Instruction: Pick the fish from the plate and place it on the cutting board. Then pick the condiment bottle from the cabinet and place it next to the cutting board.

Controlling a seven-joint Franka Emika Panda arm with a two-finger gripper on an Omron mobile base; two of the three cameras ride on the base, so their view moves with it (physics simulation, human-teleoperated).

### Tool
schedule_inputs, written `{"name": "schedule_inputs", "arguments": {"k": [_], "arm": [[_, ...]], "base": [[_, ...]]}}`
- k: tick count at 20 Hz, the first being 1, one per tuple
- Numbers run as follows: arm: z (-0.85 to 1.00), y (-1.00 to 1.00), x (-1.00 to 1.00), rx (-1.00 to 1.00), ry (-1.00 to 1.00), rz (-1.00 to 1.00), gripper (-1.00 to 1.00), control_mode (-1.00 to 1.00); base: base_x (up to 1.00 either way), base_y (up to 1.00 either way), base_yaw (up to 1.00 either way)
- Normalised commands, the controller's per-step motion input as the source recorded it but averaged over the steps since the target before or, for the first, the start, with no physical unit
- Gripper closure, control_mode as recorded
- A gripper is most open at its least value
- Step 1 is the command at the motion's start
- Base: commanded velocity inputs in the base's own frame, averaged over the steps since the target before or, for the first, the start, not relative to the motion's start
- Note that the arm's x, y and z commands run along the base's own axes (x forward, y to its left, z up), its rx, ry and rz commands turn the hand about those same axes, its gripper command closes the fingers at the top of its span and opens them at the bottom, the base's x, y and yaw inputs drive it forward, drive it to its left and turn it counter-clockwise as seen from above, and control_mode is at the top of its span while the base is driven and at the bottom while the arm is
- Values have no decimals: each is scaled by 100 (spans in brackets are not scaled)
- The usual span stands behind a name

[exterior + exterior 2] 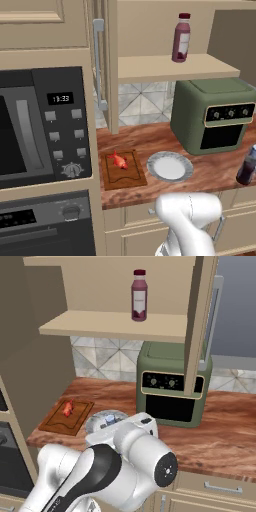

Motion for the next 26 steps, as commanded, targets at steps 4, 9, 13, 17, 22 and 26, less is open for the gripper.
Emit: {"name": "schedule_inputs", "arguments": {"k": [4,9,13,17,22,26], "arm": [[-13,-8,15,0,-3,0,100,-100],[-17,-8,30,0,-7,0,100,-100],[-16,-7,31,0,-4,0,100,-100],[-14,-8,32,0,-1,0,100,-100],[-14,-5,39,0,0,0,100,-100],[-28,-4,32,0,0,0,100,-100]], "base": [[0,0,0],[0,0,0],[0,0,0],[0,0,0],[0,0,0],[0,0,0]]}}
